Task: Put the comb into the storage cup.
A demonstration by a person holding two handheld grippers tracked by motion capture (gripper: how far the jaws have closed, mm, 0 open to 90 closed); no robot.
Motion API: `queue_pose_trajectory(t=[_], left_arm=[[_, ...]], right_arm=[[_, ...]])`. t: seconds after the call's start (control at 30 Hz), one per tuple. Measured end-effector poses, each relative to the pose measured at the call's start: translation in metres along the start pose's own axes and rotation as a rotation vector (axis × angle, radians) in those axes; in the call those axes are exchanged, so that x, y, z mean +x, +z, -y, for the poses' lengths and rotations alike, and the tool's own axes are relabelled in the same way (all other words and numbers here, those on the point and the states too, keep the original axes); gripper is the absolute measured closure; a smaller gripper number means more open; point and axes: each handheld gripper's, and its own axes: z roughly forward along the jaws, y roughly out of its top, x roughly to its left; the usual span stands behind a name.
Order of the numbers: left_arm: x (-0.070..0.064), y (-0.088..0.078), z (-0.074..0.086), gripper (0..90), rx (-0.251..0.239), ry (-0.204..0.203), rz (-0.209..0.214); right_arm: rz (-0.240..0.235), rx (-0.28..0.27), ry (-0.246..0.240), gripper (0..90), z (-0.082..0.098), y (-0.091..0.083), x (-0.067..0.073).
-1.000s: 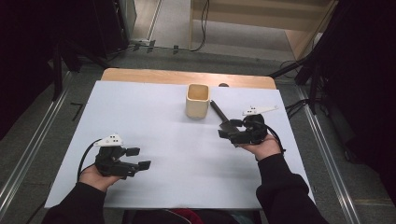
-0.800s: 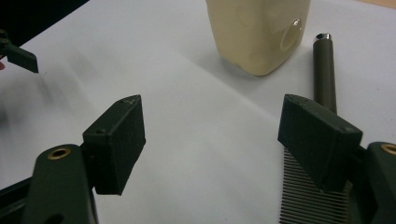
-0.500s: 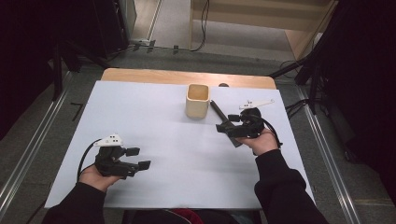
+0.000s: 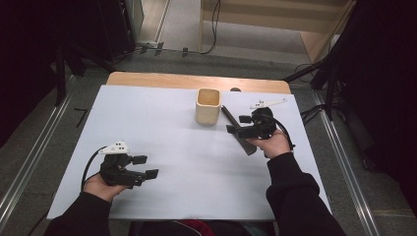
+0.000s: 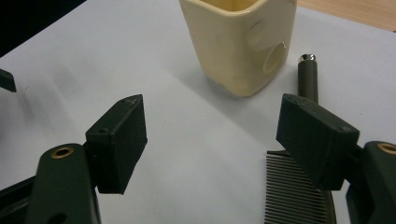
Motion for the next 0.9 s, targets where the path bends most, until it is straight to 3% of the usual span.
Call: queue_pose_trajectory(t=[0.9], left_arm=[[0.002,-0.001,0.001,22.9,-0.002,-0.006,-0.003]], right_arm=[[0.037,-0.007,0.003,28.1,-0.024,0.026,-0.027]])
